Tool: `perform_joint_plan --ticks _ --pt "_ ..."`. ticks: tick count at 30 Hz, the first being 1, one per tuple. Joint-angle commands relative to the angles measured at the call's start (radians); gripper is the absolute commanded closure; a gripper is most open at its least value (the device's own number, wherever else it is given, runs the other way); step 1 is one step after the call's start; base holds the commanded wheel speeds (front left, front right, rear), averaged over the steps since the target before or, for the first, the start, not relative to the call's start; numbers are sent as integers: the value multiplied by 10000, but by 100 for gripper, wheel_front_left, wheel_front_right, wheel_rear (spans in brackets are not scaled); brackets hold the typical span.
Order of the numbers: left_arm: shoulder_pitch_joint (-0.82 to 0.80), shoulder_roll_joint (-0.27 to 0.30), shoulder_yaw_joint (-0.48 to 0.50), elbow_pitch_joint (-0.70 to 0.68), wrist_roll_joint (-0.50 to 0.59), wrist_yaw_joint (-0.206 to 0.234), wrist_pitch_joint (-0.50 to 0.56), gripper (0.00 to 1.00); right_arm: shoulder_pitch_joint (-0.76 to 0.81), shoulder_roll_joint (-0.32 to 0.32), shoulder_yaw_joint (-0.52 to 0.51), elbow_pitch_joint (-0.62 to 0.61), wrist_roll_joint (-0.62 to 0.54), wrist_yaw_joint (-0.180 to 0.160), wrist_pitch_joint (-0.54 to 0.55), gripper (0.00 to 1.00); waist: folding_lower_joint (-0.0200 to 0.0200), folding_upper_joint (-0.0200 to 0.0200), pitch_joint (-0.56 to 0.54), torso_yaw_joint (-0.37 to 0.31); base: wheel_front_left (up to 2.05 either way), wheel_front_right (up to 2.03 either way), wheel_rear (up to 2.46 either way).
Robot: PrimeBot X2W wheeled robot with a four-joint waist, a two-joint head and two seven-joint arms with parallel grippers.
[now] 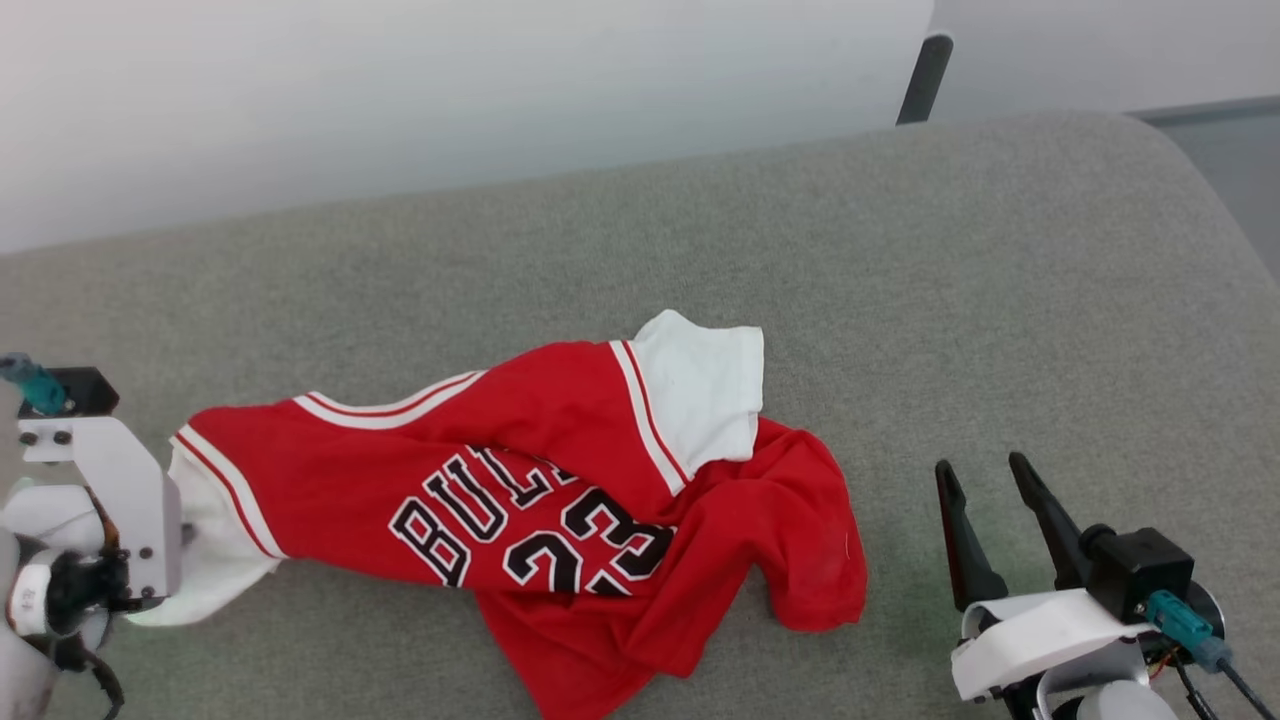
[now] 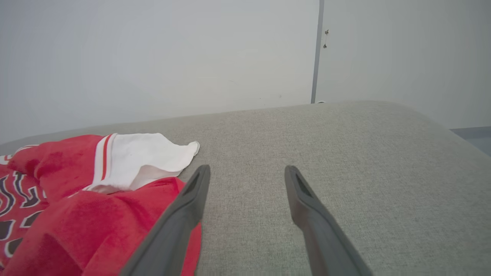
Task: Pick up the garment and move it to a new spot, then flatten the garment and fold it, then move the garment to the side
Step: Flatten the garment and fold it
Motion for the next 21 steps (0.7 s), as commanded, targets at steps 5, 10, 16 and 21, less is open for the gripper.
perform_joint_plan --ticks 5,10,16,21 --pt "356 -232 111 -222 -101 -20 -628 0 253 -138 111 162 133 1 38 0 0 0 -687 282 0 0 0" --pt "804 -502 301 -785 -131 171 -1501 0 427 -180 150 140 157 1 132 0 0 0 -1145 575 0 0 0" --pt "1514 -882 580 -1499 -107 427 -2813 0 637 -172 66 44 216 1 188 0 0 0 -1473 985 0 0 0" --pt "1894 -1079 610 -1661 -184 349 -3313 0 733 -192 -2 -130 157 1 243 0 0 0 -1567 1319 0 0 0"
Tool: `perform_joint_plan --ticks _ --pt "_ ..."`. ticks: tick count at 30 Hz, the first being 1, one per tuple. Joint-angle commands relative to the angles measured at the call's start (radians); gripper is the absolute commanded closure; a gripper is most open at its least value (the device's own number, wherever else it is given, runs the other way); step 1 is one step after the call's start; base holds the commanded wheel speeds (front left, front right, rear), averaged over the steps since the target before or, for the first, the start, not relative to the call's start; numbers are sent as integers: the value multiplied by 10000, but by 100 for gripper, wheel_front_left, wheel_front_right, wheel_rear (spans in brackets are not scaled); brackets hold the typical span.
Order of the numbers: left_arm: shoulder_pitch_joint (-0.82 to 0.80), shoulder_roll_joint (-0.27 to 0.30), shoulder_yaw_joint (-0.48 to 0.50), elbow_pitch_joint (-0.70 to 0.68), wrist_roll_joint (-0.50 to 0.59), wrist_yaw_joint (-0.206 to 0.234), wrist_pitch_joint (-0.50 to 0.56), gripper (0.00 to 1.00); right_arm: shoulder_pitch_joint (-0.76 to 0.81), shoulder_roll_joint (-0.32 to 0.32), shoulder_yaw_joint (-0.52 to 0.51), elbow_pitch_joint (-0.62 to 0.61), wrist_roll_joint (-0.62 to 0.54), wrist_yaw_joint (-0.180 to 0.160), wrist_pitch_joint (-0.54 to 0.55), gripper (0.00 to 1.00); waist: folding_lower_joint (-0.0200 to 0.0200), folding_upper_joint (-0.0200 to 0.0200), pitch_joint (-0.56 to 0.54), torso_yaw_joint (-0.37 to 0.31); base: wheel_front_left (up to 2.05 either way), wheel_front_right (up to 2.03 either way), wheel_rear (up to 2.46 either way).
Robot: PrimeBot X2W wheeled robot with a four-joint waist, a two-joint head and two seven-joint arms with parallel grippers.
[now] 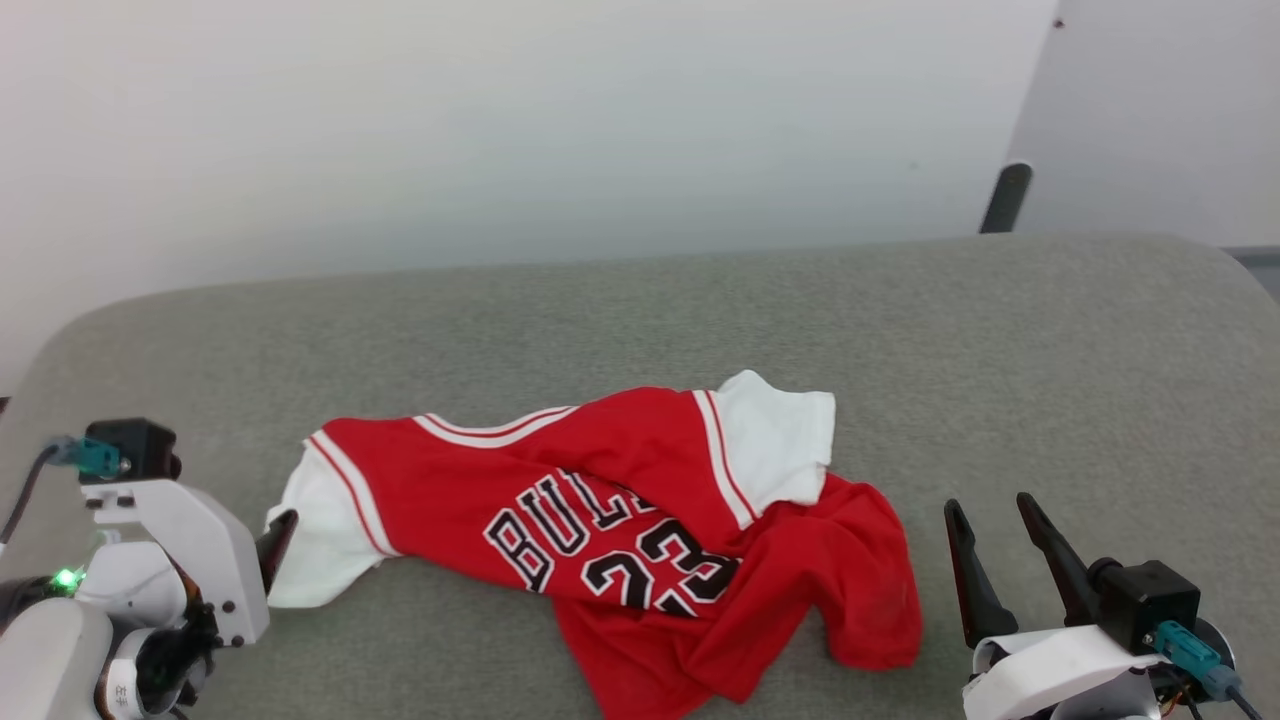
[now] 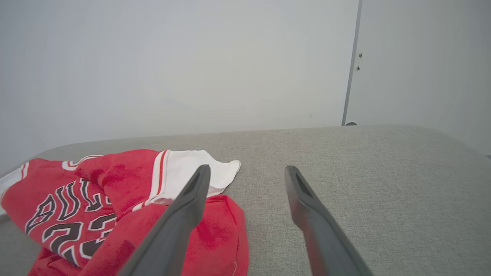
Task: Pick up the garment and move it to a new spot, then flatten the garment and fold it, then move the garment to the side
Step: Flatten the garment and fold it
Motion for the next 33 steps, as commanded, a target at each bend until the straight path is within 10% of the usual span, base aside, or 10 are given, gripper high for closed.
perform_joint_plan --ticks 1,33 --pt "100 16 -12 38 -19 -12 16 0 122 -19 -5 -88 -80 1 22 0 0 0 -111 209 0 0 0" --pt "-3008 -138 -1232 5124 115 -796 2217 0 -885 -330 448 -920 178 1 275 0 0 0 1730 -437 0 0 0"
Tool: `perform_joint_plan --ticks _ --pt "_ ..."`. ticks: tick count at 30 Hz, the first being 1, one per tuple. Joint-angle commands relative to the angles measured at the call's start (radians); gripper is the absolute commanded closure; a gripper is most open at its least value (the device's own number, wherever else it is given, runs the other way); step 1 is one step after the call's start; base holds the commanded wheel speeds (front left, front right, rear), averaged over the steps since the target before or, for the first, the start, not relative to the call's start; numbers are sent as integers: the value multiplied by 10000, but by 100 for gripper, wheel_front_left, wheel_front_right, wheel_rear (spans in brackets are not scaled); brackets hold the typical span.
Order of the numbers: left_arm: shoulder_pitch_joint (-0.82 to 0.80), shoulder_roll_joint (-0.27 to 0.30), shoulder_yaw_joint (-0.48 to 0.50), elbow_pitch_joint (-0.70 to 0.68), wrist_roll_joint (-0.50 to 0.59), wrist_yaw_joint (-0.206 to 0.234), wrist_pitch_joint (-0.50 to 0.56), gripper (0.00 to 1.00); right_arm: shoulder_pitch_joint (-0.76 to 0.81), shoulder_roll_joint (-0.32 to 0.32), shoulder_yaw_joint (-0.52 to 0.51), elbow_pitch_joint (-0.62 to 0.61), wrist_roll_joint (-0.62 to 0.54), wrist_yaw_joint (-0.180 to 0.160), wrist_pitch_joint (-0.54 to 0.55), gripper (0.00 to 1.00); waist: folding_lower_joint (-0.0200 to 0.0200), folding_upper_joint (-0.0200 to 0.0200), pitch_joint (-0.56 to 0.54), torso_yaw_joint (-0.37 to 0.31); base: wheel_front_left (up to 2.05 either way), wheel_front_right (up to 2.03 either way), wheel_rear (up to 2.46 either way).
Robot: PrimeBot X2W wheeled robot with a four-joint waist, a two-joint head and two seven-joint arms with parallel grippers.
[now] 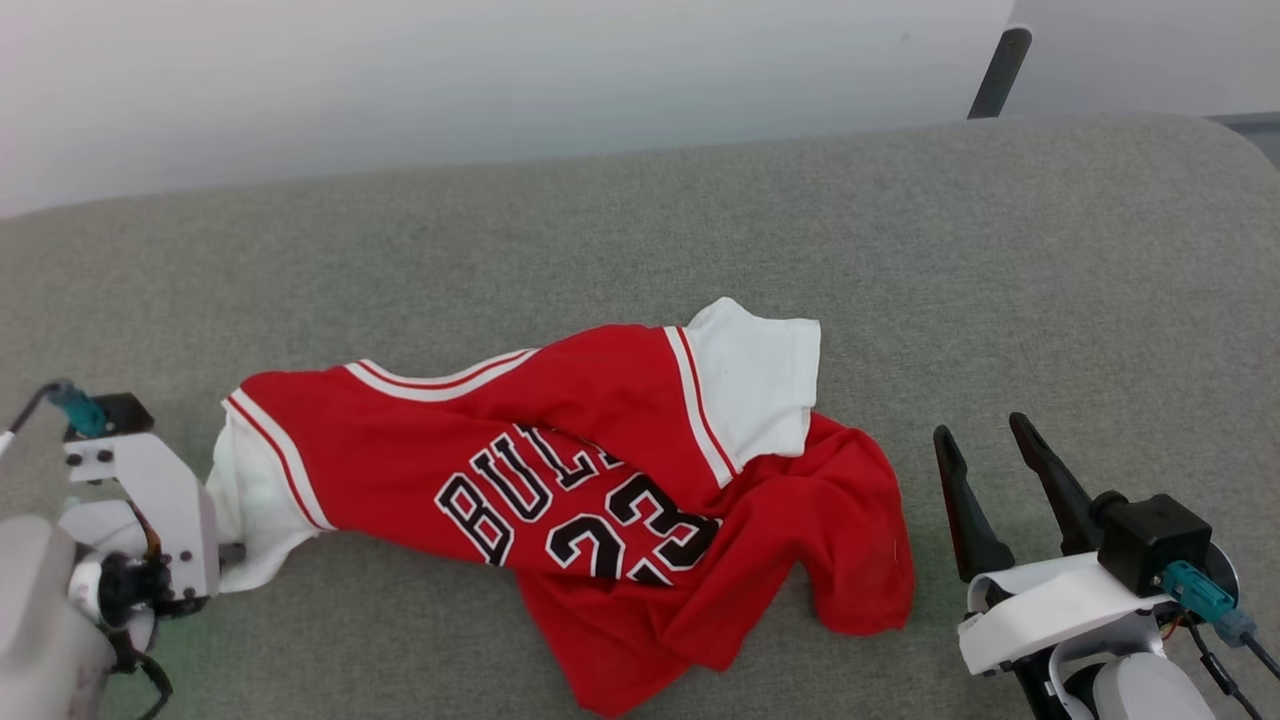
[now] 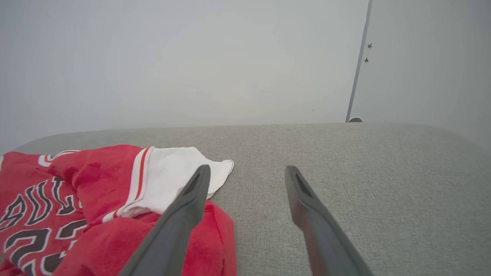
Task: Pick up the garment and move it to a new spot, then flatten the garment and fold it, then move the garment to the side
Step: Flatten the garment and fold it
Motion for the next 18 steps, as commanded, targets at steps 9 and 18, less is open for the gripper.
perform_joint_plan --ticks 9,18 --pt "-321 -465 -4 1168 -390 -106 468 100 -194 -61 95 -86 341 1 206 0 0 0 226 -58 0 0 0" --pt "-758 -775 -132 1396 -339 -340 84 100 -803 -656 665 -287 1270 1 1535 0 0 0 266 236 0 0 0"
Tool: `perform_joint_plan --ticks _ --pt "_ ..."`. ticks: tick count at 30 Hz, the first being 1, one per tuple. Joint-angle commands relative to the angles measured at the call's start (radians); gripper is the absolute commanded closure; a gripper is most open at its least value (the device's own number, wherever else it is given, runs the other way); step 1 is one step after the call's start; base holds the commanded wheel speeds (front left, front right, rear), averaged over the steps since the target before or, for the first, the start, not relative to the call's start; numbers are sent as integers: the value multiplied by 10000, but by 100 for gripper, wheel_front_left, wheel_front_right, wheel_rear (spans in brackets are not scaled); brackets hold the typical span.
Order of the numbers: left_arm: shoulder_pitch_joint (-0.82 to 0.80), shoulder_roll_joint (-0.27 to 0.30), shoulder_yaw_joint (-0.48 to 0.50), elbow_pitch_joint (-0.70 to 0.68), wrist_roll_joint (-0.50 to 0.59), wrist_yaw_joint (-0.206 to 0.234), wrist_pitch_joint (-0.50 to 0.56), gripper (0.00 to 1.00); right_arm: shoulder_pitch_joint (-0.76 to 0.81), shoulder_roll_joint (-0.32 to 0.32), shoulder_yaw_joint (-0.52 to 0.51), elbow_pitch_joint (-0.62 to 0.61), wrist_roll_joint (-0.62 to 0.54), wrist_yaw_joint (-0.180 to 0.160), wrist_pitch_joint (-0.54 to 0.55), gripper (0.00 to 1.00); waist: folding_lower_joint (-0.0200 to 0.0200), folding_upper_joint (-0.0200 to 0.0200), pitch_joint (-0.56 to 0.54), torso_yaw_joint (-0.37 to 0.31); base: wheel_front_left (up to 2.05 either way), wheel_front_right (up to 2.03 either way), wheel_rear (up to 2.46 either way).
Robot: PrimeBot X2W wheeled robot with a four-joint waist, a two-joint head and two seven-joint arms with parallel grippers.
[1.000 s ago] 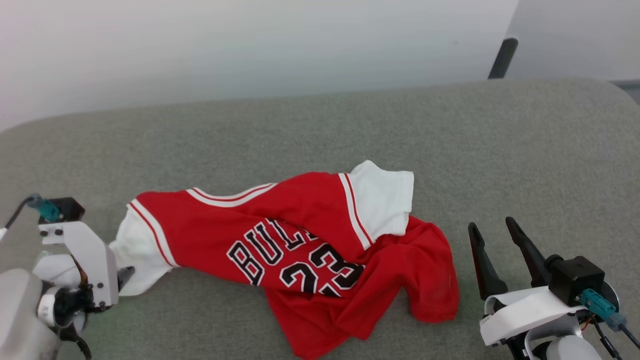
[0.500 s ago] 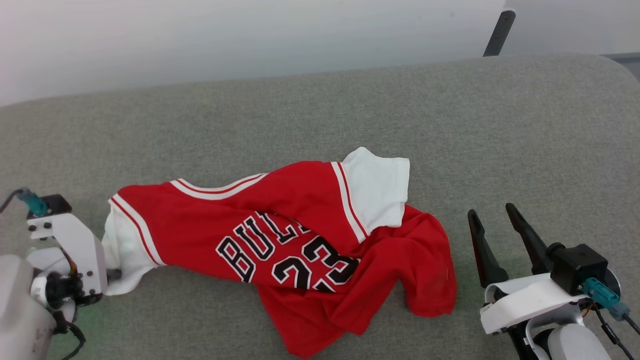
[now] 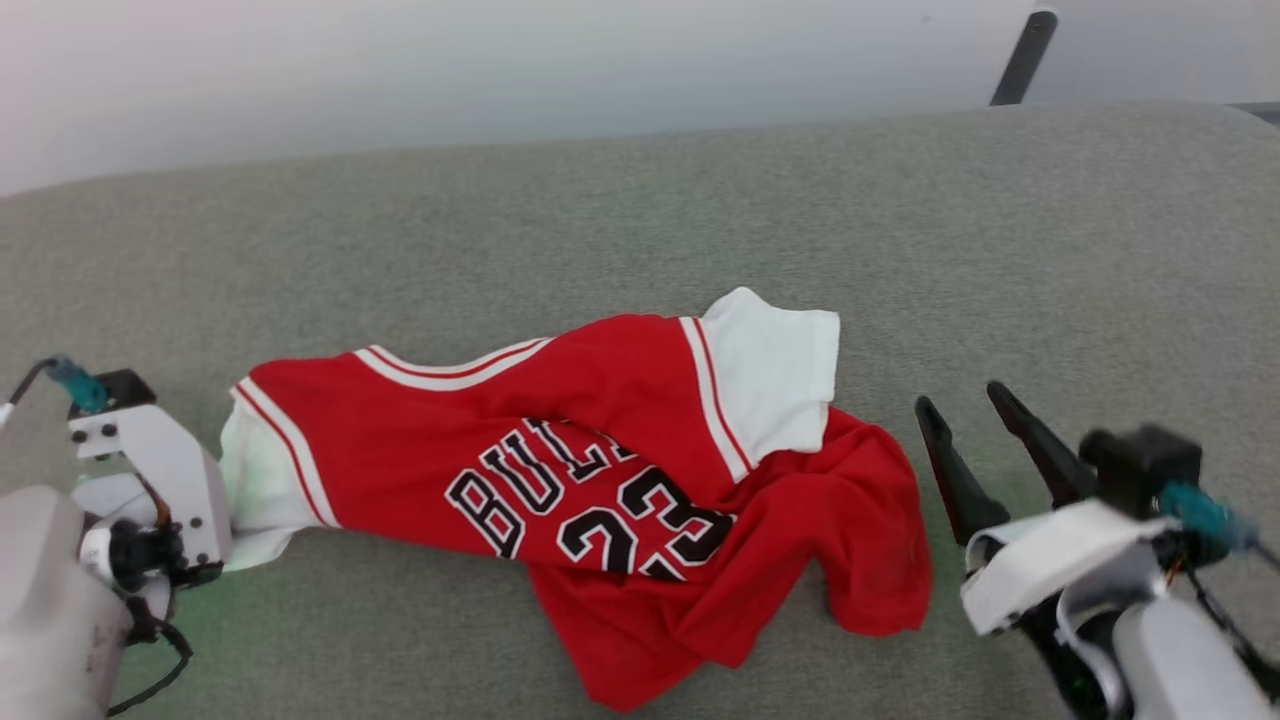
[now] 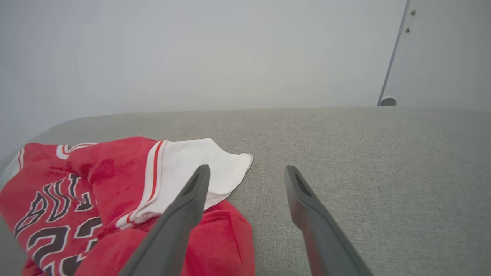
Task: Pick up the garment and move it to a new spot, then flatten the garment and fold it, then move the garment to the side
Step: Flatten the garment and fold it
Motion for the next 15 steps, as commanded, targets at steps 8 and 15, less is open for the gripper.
perform_joint_plan --ticks 8,15 --pt "-397 -693 -361 55 114 -286 -180 100 -1562 -1258 473 232 1093 1 2515 0 0 0 336 714 0 0 0" --pt "-944 -1029 -630 -48 219 -472 -382 100 -3068 -1778 771 1086 1754 2 4524 0 0 0 955 1285 0 0 0"
